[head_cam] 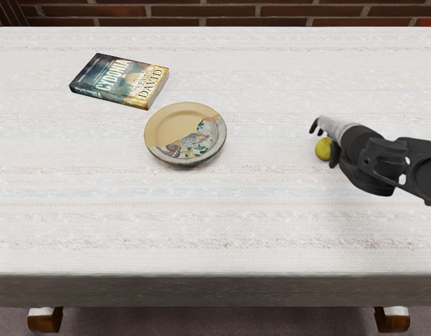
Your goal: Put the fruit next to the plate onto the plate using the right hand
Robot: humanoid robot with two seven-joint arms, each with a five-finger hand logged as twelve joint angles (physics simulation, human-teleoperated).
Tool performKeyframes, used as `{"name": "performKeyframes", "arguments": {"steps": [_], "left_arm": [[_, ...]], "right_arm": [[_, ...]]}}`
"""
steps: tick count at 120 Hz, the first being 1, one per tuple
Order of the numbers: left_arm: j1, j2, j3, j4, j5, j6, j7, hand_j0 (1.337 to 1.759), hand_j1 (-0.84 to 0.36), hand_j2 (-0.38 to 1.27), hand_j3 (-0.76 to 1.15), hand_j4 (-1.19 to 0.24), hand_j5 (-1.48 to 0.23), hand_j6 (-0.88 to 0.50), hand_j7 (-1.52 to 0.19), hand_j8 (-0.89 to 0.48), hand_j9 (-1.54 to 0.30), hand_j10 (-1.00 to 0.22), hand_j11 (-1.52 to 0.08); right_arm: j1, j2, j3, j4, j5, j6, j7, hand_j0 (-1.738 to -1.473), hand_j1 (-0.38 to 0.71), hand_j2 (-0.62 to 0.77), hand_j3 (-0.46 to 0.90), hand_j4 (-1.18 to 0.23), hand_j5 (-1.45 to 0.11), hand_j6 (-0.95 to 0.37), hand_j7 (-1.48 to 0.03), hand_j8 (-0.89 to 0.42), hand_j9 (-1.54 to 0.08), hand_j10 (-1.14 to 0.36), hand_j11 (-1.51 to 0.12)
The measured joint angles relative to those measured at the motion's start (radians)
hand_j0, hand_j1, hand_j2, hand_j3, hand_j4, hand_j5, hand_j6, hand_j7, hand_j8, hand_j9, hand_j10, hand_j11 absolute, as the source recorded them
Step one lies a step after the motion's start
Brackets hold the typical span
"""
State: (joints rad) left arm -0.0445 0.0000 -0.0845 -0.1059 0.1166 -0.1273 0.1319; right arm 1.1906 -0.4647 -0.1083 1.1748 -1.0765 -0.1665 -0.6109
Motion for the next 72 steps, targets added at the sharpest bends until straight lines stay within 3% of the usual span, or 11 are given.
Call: {"name": "performKeyframes", "arguments": {"steps": [58, 72], "left_arm": [[0.000, 0.000, 0.000, 0.000, 0.000, 0.000, 0.000, 1.658, 0.34, 0.00, 0.00, -0.01, -0.01, -0.01, -0.01, -0.01, -0.01, -0.01, -0.01], [0.000, 0.000, 0.000, 0.000, 0.000, 0.000, 0.000, 1.658, 0.34, 0.00, 0.00, -0.01, -0.01, -0.01, -0.01, -0.01, -0.01, -0.01, -0.01]], "right_arm": [[-0.025, 0.004, 0.005, 0.000, 0.003, -0.015, 0.000, -1.658, 0.22, -0.09, 0.00, -0.49, -0.61, -0.48, -0.62, -0.43, -0.62, -0.49, -0.62], [-0.027, 0.004, 0.006, 0.000, 0.004, -0.016, 0.000, -1.655, 0.24, -0.03, 0.00, -0.56, -0.69, -0.47, -0.70, -0.42, -0.70, -0.55, -0.70]]}}
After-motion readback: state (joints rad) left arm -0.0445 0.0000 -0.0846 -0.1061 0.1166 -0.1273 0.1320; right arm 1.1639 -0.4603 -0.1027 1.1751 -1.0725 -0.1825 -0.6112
